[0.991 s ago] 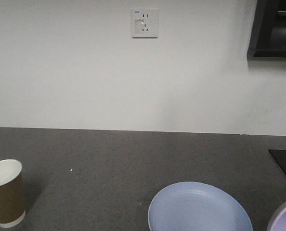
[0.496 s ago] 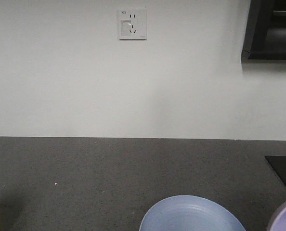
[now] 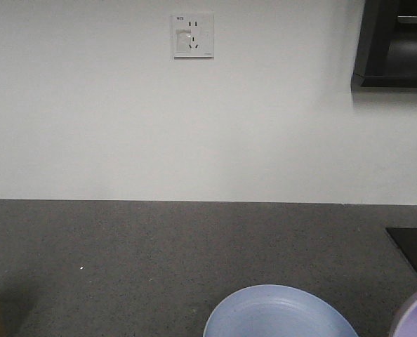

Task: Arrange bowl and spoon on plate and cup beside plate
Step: 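Lower the lilac bowl onto the plate with the right gripper and release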

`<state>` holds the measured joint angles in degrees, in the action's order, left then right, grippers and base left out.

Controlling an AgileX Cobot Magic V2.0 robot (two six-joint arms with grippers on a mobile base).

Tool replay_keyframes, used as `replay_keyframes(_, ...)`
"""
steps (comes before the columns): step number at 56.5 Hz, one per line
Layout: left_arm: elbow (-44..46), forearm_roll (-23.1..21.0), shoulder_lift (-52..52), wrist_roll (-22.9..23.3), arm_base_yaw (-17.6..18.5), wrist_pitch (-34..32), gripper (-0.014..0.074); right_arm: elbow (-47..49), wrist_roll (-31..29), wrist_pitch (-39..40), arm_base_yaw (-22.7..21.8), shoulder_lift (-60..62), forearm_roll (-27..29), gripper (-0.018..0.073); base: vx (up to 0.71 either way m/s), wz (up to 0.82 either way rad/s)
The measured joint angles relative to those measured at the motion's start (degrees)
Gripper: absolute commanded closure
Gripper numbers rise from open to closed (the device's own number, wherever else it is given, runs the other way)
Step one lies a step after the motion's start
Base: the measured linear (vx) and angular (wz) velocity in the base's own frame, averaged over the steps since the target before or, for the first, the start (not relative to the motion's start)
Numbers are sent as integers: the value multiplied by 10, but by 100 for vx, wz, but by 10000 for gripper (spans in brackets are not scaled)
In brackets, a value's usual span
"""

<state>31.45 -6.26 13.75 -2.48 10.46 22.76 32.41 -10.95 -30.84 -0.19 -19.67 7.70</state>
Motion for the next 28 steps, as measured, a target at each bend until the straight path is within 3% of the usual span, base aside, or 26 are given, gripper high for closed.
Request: replay_keyframes(28,0,0,0,0,0,0,594,0,7,24,4,-7,12,568,0,0)
